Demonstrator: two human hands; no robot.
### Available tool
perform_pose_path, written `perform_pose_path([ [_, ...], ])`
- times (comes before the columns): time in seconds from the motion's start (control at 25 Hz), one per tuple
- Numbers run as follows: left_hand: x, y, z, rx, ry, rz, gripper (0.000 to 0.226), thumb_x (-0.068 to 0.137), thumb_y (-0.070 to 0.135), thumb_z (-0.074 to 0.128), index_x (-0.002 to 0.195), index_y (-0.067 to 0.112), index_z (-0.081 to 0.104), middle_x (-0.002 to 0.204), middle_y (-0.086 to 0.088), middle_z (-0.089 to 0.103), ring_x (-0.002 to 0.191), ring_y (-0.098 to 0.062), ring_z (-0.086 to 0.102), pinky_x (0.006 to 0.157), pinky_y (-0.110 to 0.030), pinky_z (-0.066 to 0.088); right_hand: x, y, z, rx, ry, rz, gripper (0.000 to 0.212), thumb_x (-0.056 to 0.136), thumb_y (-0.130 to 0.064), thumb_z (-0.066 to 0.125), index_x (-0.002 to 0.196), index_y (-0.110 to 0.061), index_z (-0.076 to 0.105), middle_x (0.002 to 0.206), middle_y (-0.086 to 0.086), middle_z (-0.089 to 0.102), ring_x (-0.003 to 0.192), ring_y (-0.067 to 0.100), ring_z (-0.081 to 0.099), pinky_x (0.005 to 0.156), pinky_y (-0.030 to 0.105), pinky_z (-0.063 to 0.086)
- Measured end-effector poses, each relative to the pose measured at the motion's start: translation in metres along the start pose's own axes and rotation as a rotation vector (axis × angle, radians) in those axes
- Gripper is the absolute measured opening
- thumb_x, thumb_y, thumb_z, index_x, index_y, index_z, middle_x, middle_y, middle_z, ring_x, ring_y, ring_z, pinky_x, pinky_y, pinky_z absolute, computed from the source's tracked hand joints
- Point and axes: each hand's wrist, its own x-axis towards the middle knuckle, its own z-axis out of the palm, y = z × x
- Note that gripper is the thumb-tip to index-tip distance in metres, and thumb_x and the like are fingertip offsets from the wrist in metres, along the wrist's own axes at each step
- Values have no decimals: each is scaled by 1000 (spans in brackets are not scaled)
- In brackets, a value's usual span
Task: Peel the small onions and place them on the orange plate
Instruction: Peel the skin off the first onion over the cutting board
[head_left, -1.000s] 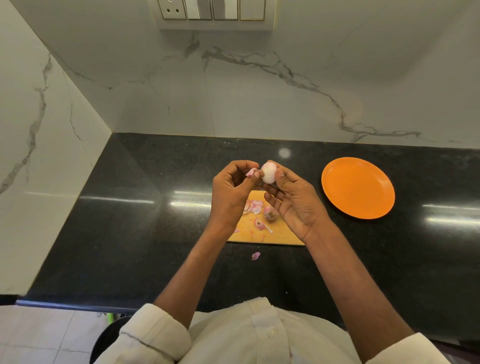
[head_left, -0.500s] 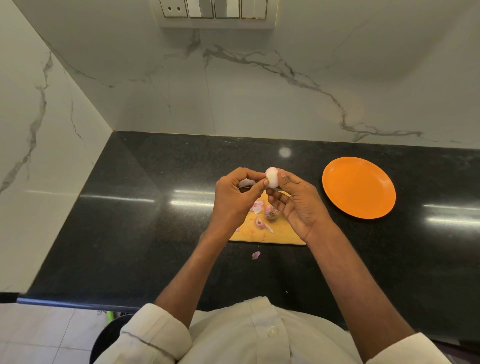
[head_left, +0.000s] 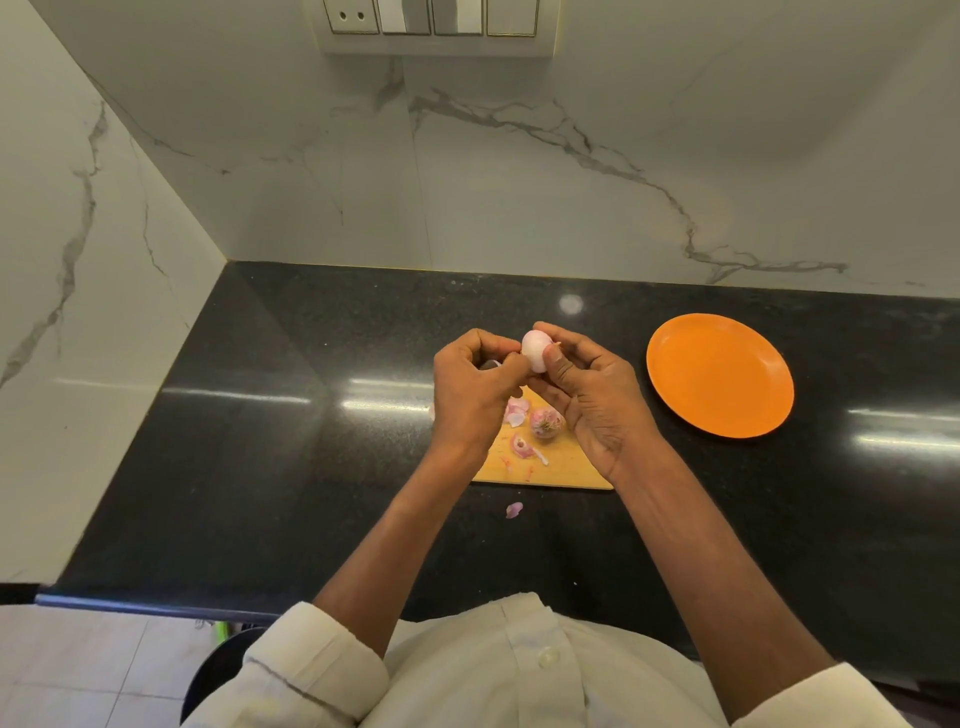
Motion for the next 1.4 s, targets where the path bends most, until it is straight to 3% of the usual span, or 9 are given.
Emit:
perform_pose_path([
  [0.08,2,3,-5,-81,-73,0,9,97,3,74,106,4,77,92,-10,78,76,-16,71,71,-29,62,1,-3,-2,128,2,59,30,101,-11,64,129,-8,72,122,11,77,112,27,75,91,38,63],
  [0.24,3,2,-9,-60,-155,41,21,96,8,78,117,8,79,104,-6,81,86,-18,75,78,-30,63,3,-4,-8,265,44,140,29,103,-13,63,129,-5,69,125,18,74,109,26,76,86,34,64],
  [0.56,0,-5,0,223,-73,159,12,95,16,81,106,12,83,89,4,80,76,-11,75,72,-28,63,5,0,-7,79,135,105,30,98,-29,72,120,-8,72,116,15,77,106,29,76,90,38,62],
  [0.76,-2,-2,10,333,26,175,7,90,14,83,91,13,77,82,9,73,75,-7,70,67,-16,57,4,5,-7,-29,101,73,33,97,-32,71,119,-7,73,116,14,78,110,29,75,90,38,63],
  [0.96,2,-9,4,174,-4,81,6,93,10,75,88,10,71,81,-2,71,71,-11,65,67,-28,59,5,5,-5,101,68,176,28,103,-29,65,121,-8,71,115,15,77,98,25,76,92,39,62],
  [1.12,10,-39,-9,131,-11,-97,22,106,27,65,93,9,69,83,-7,70,73,-13,63,70,-33,55,10,15,-10,220,109,248,20,107,-14,58,123,-8,69,124,20,70,104,29,74,92,38,60],
  [1.2,12,-53,-13,173,3,-145,17,106,25,63,98,12,70,90,-5,73,82,-15,68,77,-37,57,14,21,-13,168,141,238,20,105,-6,59,120,-10,72,124,16,70,112,30,73,99,39,59],
  [1.28,13,-64,-17,224,-15,-162,11,106,13,61,105,14,71,99,-3,74,95,-15,70,85,-34,58,16,29,-17,80,177,226,25,102,0,62,118,-14,74,124,12,71,115,28,72,96,36,61],
  [1.4,11,-75,-19,327,-127,-158,31,102,-4,52,116,16,71,114,2,74,115,-13,69,100,-34,58,19,37,-20,19,194,234,32,98,8,63,115,-15,76,123,12,71,114,28,72,95,38,62],
])
